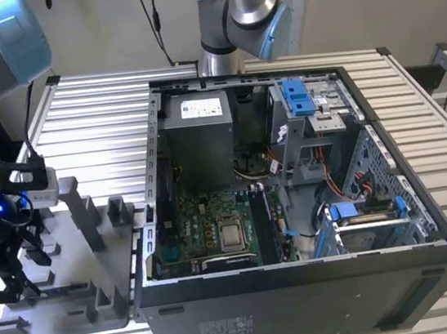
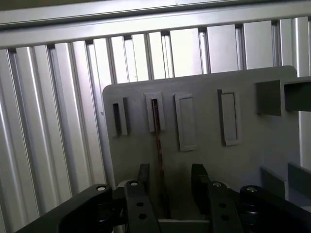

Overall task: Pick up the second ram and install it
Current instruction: 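Pick up the second ram and move it above second insertion slot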

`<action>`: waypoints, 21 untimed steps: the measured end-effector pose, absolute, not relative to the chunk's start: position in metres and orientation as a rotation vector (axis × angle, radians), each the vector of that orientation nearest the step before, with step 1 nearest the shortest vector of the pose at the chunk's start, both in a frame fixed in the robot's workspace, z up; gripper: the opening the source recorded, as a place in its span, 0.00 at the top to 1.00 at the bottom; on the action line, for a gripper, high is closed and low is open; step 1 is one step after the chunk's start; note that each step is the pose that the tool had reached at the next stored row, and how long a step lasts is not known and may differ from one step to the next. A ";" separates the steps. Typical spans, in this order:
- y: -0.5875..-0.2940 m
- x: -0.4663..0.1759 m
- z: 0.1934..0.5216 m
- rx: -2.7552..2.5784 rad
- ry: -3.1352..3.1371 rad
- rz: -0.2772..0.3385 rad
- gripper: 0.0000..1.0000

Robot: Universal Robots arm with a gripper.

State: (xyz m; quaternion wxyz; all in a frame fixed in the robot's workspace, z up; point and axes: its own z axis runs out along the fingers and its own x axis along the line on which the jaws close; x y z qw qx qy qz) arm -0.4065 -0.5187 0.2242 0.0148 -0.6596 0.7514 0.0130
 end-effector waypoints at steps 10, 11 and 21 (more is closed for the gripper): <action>-0.519 -0.409 0.211 -2.099 2.286 0.030 0.52; -0.520 -0.409 0.211 -2.107 2.279 0.029 0.52; -0.525 -0.412 0.200 -2.120 2.262 0.025 0.52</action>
